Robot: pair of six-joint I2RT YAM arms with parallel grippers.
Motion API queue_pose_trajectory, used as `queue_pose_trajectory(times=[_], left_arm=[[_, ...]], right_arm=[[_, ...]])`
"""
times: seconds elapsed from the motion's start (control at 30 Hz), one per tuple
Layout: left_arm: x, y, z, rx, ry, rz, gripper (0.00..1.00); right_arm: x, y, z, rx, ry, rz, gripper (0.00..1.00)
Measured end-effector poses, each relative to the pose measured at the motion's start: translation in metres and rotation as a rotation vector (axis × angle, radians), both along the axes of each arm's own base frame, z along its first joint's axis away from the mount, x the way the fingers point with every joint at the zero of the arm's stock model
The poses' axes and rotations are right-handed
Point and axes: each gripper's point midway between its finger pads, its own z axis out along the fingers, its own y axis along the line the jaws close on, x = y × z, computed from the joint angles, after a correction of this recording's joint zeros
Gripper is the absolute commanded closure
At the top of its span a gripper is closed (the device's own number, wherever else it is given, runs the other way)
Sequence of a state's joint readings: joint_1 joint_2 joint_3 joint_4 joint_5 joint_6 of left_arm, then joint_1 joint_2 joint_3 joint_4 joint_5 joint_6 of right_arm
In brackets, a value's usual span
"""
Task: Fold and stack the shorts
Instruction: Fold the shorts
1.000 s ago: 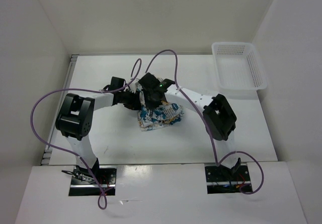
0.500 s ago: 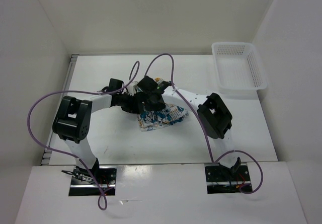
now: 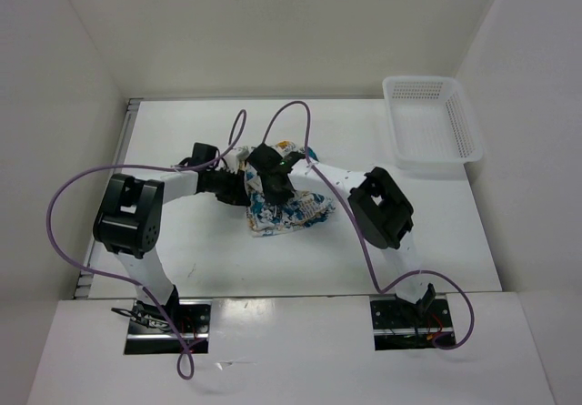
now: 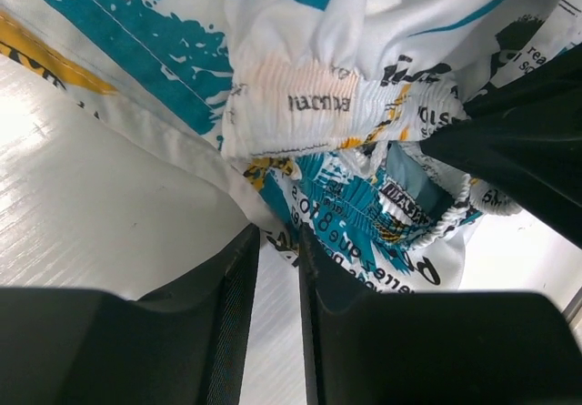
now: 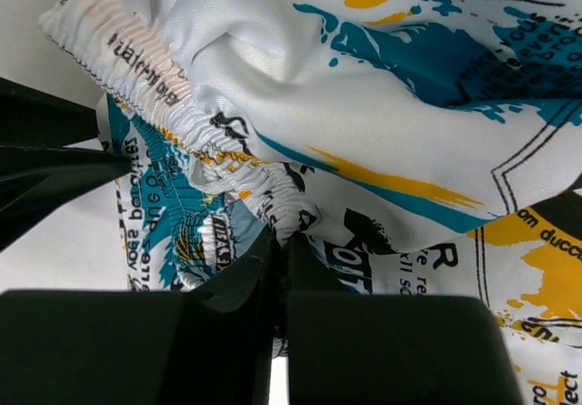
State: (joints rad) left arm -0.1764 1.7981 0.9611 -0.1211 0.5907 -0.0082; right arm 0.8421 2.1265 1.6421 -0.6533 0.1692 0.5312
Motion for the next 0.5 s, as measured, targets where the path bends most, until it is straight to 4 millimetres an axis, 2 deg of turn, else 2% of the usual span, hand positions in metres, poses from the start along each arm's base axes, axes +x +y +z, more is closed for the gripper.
queue_pose_trajectory(times=[0.13, 0.37, 0.5], left_arm=[[0.002, 0.000, 0.000, -0.011, -0.007, -0.002, 0.68], [0.003, 0.000, 0.000, -0.036, -0.011, -0.003, 0.68], [0.003, 0.001, 0.000, -0.048, -0.011, -0.001, 0.68]], right_arm=[[0.003, 0.002, 0.007, 0.002, -0.011, -0.002, 0.99], [0.028, 0.029, 0.058, 0.101, -0.105, -0.004, 0.99], [0.034, 0.035, 0.073, 0.129, -0.132, -0.007, 0.99]])
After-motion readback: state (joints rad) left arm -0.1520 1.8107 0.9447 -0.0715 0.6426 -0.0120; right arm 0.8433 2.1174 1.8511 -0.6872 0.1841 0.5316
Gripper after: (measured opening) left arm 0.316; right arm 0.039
